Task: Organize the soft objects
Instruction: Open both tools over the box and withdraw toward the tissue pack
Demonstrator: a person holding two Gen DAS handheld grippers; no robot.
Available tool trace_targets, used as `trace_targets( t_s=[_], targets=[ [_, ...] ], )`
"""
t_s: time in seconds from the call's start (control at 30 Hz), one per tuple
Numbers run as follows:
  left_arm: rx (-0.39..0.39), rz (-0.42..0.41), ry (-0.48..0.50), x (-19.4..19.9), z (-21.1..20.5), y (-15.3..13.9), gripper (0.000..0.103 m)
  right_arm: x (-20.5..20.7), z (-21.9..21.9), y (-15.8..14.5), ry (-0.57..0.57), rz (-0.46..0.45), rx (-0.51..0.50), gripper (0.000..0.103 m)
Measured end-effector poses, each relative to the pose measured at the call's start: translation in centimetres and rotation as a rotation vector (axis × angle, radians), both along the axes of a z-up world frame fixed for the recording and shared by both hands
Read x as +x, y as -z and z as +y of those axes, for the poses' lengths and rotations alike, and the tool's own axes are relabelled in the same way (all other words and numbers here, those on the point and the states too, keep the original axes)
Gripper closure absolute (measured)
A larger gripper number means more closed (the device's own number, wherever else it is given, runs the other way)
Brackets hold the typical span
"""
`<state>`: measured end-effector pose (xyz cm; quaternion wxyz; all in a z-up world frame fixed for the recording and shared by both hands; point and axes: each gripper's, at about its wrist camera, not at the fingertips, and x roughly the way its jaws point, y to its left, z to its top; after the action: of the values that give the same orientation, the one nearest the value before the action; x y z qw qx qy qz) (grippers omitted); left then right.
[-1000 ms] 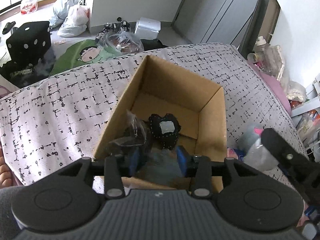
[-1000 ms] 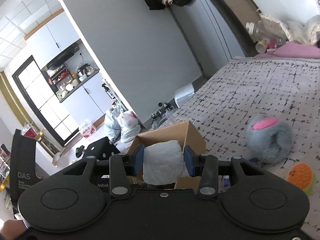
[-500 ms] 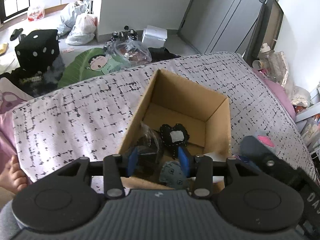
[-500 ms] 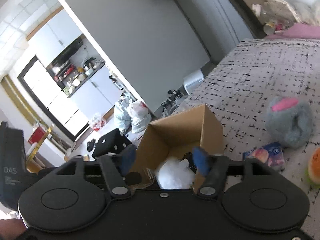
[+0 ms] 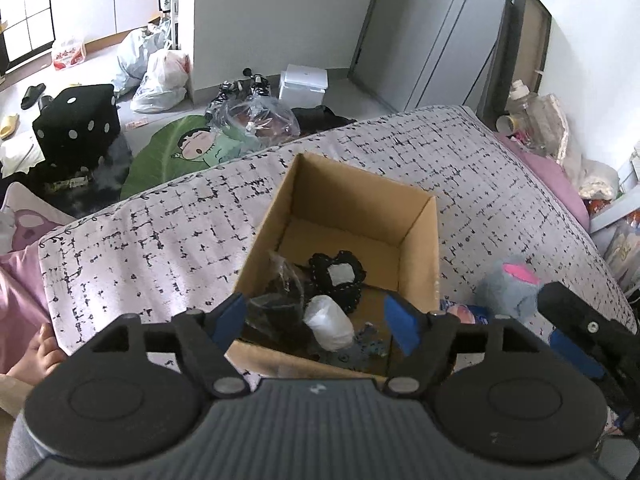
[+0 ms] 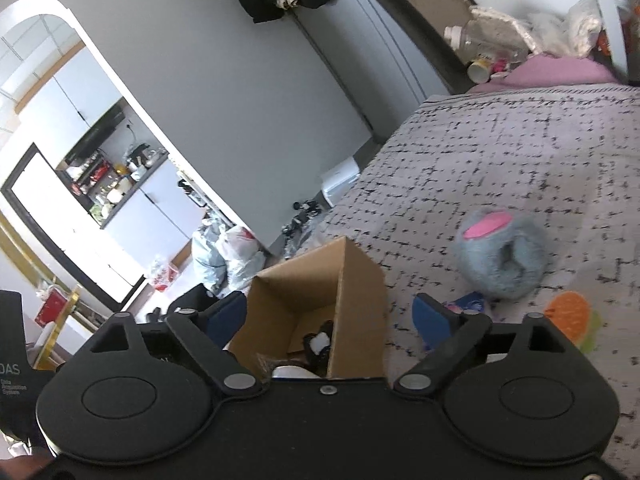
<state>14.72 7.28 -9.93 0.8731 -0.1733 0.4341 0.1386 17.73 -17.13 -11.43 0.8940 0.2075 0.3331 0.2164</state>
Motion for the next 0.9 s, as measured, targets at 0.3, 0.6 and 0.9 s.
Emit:
trace_targets(
  t_s=[0.3,0.6,0.9],
  targets=[
    [0.052,0.009,0.033,0.0,-3.0,-0.9,0.019,-1.0,-2.3,-1.0,0.032,0.012,-0.052,0.006],
    [0.086,0.004,0.068,0.2,-5.6,-1.9,0.018,-0.9,-4.7,-1.2,0.083,0.066,-0.082,0.005],
    [0.114,-0.01,0.096,0.5,-8.0,-2.8,0.016,-1.1,-6.5,-1.6,0.109,0.081,-0.075,0.0]
  ],
)
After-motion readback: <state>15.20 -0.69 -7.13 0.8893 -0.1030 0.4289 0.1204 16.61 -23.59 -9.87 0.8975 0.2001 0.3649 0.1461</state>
